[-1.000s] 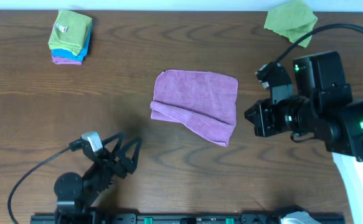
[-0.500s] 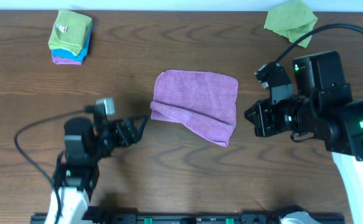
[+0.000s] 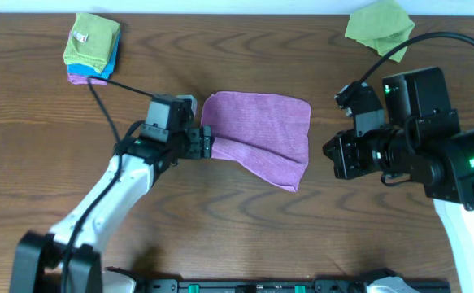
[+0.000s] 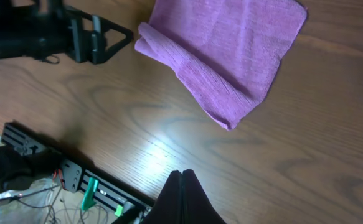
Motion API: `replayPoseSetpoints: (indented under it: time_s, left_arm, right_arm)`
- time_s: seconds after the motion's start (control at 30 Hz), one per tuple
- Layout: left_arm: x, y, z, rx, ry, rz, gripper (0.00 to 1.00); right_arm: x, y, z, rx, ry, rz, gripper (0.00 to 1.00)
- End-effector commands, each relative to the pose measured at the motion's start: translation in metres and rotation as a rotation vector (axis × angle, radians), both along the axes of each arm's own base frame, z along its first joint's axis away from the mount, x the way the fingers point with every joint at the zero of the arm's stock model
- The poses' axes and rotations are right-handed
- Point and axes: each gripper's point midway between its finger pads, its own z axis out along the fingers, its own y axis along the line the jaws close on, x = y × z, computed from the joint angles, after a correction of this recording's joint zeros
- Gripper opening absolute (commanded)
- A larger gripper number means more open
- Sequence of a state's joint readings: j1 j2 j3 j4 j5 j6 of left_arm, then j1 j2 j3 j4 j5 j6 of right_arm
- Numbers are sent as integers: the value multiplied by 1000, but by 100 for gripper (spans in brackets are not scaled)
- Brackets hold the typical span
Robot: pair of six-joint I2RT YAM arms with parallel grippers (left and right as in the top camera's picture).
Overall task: Fold the cloth
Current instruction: 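Reach the left gripper to the cloth's left edge and grasp it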
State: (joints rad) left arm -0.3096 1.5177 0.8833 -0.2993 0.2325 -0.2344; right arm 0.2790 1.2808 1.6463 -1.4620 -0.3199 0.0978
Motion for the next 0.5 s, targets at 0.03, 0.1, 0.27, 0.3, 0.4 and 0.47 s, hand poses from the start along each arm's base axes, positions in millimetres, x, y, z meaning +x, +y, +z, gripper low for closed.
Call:
replayPoseSetpoints:
  time_s: [0.03,0.1,0.27,0.3,0.4,0.47]
  left_arm:
    - [8,7,-19,63,18,13,79]
    - [12,5,-24,58,15,11,79]
    - [23,-11,-21,-23,-25,-27,80]
    - [25,-12,-22,-26,-29,-28,80]
    - [28,-13,-31,-25,-23,-28,80]
    - [27,-13,-36,-21,-10,-29,82]
  right_arm:
    - [-3,-1,1,-17,-14,30,1]
    - [-4,-1,0,-18,-9,30,1]
    - [-6,-2,-1,-20,2,30,2]
    - [-7,-2,-1,-21,4,30,2]
    - [-9,-2,-2,-24,15,30,2]
    - [-11,-3,-3,-26,22,30,1]
